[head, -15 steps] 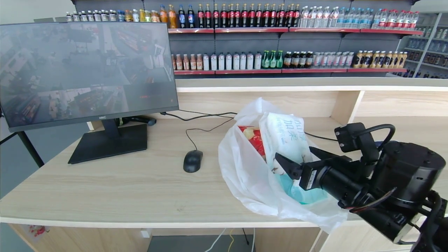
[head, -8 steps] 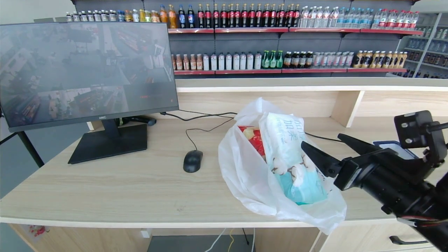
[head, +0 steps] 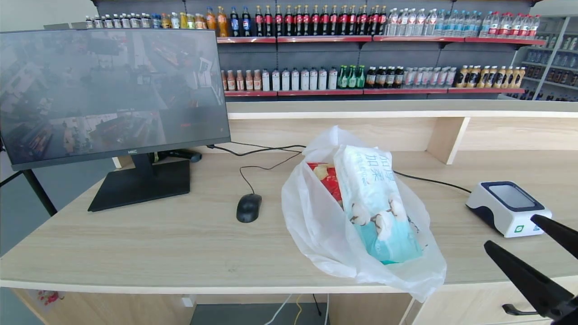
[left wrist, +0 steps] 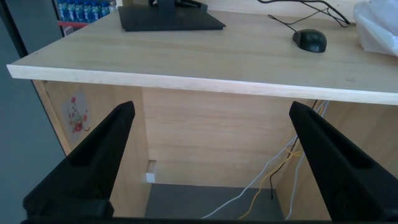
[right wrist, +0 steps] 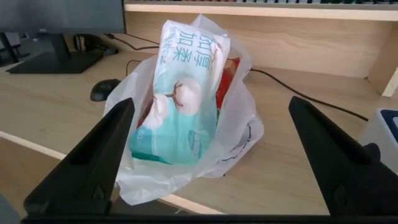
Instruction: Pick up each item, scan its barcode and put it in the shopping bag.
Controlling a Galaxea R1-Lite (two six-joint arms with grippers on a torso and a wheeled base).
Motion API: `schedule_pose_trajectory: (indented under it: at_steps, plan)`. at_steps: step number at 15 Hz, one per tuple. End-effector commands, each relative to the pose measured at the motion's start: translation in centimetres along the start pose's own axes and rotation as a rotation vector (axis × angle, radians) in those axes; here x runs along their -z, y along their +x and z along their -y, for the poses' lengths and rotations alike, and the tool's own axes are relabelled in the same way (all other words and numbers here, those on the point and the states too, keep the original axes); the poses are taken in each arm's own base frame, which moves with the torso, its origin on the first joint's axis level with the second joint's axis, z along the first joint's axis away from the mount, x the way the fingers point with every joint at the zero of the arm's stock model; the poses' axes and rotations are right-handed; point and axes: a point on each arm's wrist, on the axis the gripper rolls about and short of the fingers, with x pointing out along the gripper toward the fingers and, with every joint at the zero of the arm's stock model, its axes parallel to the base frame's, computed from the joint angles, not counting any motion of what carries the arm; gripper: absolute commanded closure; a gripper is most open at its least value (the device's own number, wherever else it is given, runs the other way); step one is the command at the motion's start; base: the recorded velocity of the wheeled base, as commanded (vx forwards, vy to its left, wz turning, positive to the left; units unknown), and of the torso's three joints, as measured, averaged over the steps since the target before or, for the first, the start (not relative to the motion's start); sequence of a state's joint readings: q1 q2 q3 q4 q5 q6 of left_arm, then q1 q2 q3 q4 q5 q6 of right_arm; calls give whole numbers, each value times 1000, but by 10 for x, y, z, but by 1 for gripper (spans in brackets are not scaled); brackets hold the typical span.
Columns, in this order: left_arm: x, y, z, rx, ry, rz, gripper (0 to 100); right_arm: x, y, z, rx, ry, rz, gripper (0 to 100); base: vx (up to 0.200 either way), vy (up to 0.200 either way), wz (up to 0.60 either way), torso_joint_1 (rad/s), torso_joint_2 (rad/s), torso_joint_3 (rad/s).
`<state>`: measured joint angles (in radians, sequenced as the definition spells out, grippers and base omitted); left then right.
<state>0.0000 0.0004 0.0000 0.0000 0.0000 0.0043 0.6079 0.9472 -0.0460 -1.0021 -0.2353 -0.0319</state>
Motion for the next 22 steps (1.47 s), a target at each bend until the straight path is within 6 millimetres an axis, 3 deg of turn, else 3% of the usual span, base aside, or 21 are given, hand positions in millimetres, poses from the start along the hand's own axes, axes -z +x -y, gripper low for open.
schedule_pose_trajectory:
  at_steps: [1,3,4,5,8,10,13,17,22]
  plan:
    - [0,0,0,0,0,0,0,25,-68,16,1,-40,-38,0,0,0,0,0,0,0]
    - [0,0,0,0,0,-1,0,52,-102,23,-4,-102,-149,0,0,0,0,0,0,0]
    - [0,0,0,0,0,-1,0,52,-102,23,-4,-102,-149,0,0,0,0,0,0,0]
    - [0,0,0,0,0,0,0,64,-114,24,-56,-112,-190,0,0,0,0,0,0,0]
    - [0,0,0,0,-1,0,0,68,-115,22,-143,-107,-187,0,0,0,0,0,0,0]
    - [0,0,0,0,-1,0,0,76,-112,20,-187,-12,-231,0,0,0,0,0,0,0]
    - [0,0,0,0,-1,0,0,75,-110,19,-51,5,-263,0,0,0,0,0,0,0]
    - [0,0,0,0,-1,0,0,75,-109,15,370,-18,-291,0,0,0,0,0,0,0]
    - [0,0,0,0,0,0,0,76,-122,9,418,18,-92,0,0,0,0,0,0,0]
